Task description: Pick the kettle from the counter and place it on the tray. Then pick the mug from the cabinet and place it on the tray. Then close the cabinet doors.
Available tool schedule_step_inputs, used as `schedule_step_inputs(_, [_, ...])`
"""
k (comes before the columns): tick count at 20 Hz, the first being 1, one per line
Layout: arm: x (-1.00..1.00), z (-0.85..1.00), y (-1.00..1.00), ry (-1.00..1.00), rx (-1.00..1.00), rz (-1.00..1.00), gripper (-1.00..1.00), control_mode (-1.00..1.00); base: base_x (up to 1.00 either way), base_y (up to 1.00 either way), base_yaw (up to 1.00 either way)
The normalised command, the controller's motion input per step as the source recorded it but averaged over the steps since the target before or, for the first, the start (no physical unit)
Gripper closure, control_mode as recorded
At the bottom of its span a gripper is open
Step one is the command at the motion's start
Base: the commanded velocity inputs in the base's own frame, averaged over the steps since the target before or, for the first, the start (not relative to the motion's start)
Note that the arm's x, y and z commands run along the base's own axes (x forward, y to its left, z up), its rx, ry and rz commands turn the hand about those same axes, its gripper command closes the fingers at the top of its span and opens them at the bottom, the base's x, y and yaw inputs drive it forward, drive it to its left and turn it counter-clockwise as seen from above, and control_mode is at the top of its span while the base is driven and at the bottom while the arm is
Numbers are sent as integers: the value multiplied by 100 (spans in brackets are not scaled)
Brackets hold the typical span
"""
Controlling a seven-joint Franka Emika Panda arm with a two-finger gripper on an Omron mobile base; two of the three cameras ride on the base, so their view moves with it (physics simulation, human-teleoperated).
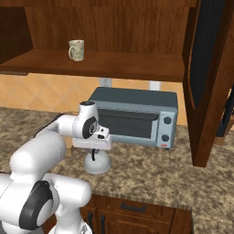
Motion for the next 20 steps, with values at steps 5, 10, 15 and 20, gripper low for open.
schedule_step_inputs(5, [-30,22,8,-4,0,14,100,-100,0,0,0])
schedule_step_inputs(10, [-50,37,29,-10,0,29,100,-100,0,0,0])
schedule_step_inputs(15, [-38,43,44,-5,0,28,100,-100,0,0,0])
schedule_step_inputs(20, [-9,35,57,-10,0,21,100,-100,0,0,0])
